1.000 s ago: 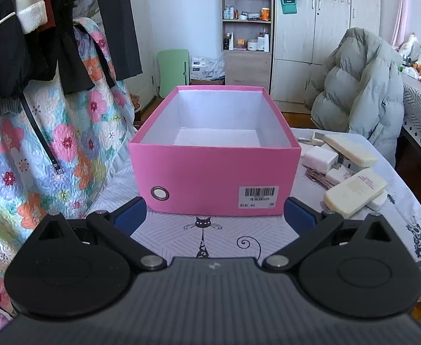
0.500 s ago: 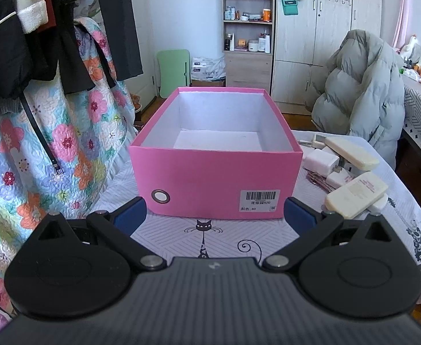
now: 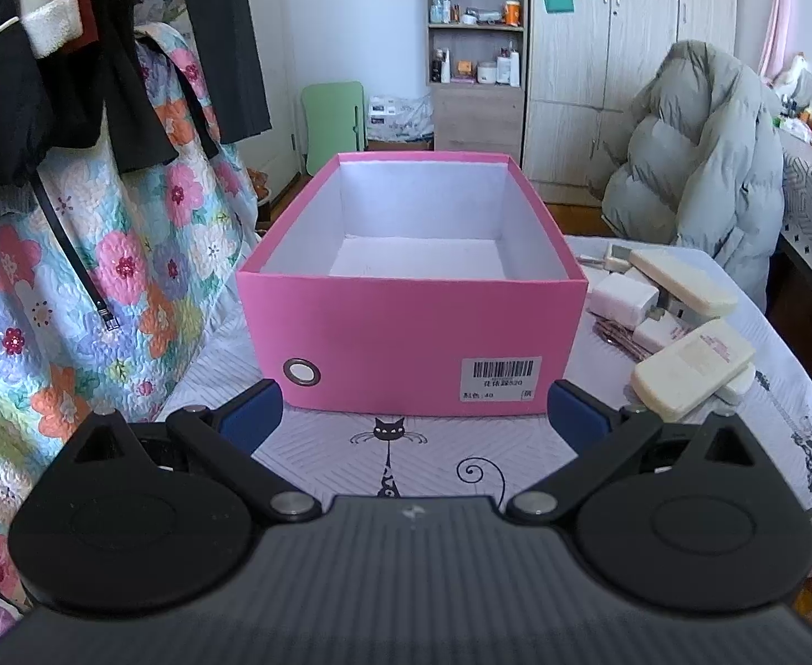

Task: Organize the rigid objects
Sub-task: 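Grasp the pink box wall with the left gripper while the right tool approaches the remotes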

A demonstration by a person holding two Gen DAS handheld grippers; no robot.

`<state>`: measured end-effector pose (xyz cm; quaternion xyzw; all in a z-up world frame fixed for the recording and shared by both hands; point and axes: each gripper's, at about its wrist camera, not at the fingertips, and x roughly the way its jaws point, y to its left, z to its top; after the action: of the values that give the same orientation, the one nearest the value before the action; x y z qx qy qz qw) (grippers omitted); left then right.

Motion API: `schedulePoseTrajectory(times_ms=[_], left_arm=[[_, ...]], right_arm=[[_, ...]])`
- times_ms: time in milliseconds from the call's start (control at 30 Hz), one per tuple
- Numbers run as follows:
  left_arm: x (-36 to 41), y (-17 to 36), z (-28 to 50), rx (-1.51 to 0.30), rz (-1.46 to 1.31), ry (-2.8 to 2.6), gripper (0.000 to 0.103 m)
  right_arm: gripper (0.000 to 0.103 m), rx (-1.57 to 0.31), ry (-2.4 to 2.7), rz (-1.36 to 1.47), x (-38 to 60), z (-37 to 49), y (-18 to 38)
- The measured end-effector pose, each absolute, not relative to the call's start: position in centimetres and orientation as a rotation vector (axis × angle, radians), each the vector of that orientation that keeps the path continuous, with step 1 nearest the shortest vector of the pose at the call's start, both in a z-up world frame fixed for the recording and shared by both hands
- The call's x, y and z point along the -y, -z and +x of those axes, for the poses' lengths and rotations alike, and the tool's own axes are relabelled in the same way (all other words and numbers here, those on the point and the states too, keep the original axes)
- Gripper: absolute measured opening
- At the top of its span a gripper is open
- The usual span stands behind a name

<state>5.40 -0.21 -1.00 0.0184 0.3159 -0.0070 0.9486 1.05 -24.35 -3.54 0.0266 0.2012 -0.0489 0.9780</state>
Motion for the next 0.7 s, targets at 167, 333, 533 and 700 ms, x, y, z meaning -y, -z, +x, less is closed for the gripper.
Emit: schedulePoseTrajectory(times_ms=[167,333,533,700], left_arm=[[-0.3,-1.0,7.0,-0.661,0.058,0.086,0.103],[-2.3,-4.9,10.1,-0.645,0.096,0.137,0.102],[-4.1,-7.0,16.2,-0.624,0.208,0.103,0.103],[-7.3,-4.5,24.4,-0.765,0.093,0.066,0.102]], right_arm=[[0.103,-0.443,0.079,0.062,25.0,2.1,3.8],[0.103,-0.521,0.009,0.131,26.1,4.4,4.1],[0.103,-0.656,-0.003,0.251,26.6,8.1,5.7],[0.102,-0.754,-0.02,0.365,26.4,10.7,7.7]])
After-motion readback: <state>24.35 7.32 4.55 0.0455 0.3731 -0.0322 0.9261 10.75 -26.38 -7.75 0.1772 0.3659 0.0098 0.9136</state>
